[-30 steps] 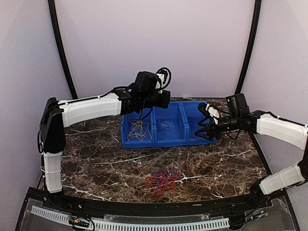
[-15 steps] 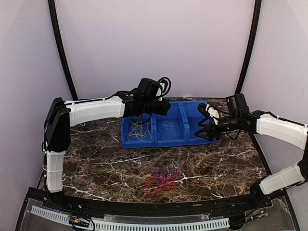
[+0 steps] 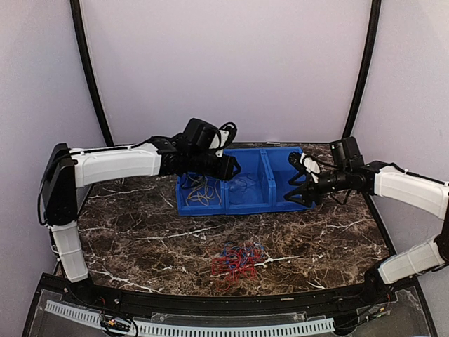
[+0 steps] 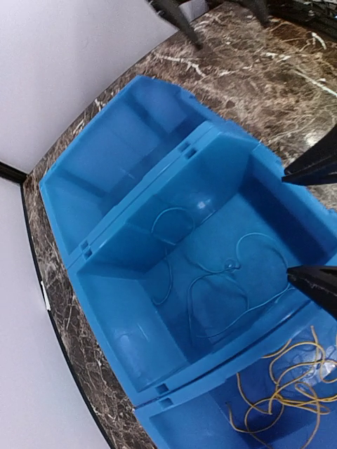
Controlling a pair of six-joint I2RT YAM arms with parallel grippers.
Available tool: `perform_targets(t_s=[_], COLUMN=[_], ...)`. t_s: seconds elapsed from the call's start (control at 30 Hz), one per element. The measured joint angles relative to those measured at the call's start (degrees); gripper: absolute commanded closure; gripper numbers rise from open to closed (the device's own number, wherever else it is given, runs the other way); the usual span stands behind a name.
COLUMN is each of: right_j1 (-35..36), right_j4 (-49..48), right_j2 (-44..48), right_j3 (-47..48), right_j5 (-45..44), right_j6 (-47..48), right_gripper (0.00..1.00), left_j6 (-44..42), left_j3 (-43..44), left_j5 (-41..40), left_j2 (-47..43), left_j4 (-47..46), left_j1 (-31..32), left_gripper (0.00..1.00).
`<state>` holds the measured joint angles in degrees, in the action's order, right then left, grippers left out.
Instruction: Untangle the cables
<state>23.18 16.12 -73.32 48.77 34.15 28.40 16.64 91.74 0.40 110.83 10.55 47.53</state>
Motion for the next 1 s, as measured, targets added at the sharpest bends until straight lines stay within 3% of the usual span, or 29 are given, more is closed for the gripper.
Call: perform_targets(t_s=[0.13, 0.4, 0.6, 0.8, 1.0], right_j1=[0.0, 0.02, 1.42, 7.8, 13.68], right_j4=[0.37, 1.09, 1.97, 4.09, 5.35], right_j2=[0.48, 0.39, -0.24, -2.05, -5.16], right_j3=[-0.04, -0.04, -0.04, -0.04, 0.13], right_j5=[1.16, 3.5, 4.9, 4.81, 2.56], right_j6=[1.03, 2.14, 3.82, 6.71, 9.16], right_gripper=[0.38, 0.41, 0.5, 0.49, 0.48], left_j6=[-0.83, -3.26, -3.15, -1.33, 2.78], left_j3=[-14.8, -27.65, -34.77, -38.38, -40.52], left_j5=[5.07, 9.25, 10.34, 11.04, 11.43], left_j2=[-13.0, -26.67, -27.58, -26.18, -21.79], left_j4=[-4.35, -11.39, -11.34, -11.04, -15.15], left_j1=[0.26, 4.46, 6.14, 7.23, 8.76], left_gripper=[0.59, 0.61, 0.61, 0.6, 0.48])
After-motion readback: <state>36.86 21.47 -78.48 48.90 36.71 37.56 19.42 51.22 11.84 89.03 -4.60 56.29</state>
